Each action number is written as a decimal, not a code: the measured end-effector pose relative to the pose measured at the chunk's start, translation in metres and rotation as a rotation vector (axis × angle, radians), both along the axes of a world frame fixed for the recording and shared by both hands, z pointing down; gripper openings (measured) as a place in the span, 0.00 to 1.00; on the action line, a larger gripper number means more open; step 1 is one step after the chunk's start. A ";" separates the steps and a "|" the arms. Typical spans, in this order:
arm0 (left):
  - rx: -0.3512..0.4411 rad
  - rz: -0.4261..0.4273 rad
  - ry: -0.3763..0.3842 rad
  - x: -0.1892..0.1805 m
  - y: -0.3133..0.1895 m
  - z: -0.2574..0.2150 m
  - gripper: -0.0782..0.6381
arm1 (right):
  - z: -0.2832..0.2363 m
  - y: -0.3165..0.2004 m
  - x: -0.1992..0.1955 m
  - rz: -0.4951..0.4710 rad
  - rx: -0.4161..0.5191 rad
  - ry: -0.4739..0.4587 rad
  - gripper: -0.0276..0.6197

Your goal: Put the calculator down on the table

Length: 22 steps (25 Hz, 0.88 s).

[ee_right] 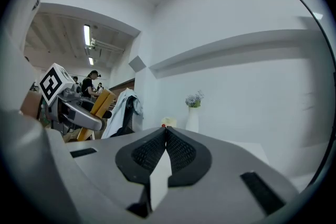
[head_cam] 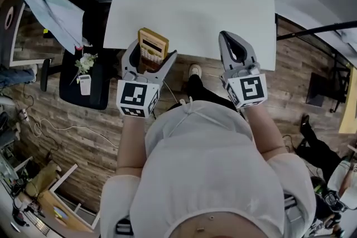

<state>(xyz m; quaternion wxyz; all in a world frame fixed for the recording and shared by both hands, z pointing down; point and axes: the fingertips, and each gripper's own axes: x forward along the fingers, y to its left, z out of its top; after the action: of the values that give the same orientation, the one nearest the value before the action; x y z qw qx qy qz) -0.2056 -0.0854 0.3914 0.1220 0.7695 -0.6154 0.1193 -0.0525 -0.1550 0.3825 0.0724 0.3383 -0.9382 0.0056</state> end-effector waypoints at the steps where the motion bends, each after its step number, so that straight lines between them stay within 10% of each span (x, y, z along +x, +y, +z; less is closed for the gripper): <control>1: -0.007 0.008 0.000 0.000 -0.016 0.004 0.68 | 0.003 -0.015 0.000 0.005 -0.003 0.007 0.05; 22: -0.382 0.161 -0.017 0.020 -0.205 0.175 0.68 | 0.125 -0.177 0.016 0.138 -0.213 0.100 0.05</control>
<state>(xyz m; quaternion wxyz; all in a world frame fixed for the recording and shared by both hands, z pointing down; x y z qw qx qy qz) -0.1855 -0.2903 0.5668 0.2502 0.7781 -0.5191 0.2498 -0.0362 -0.3324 0.5076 0.1539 0.3925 -0.9020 0.0932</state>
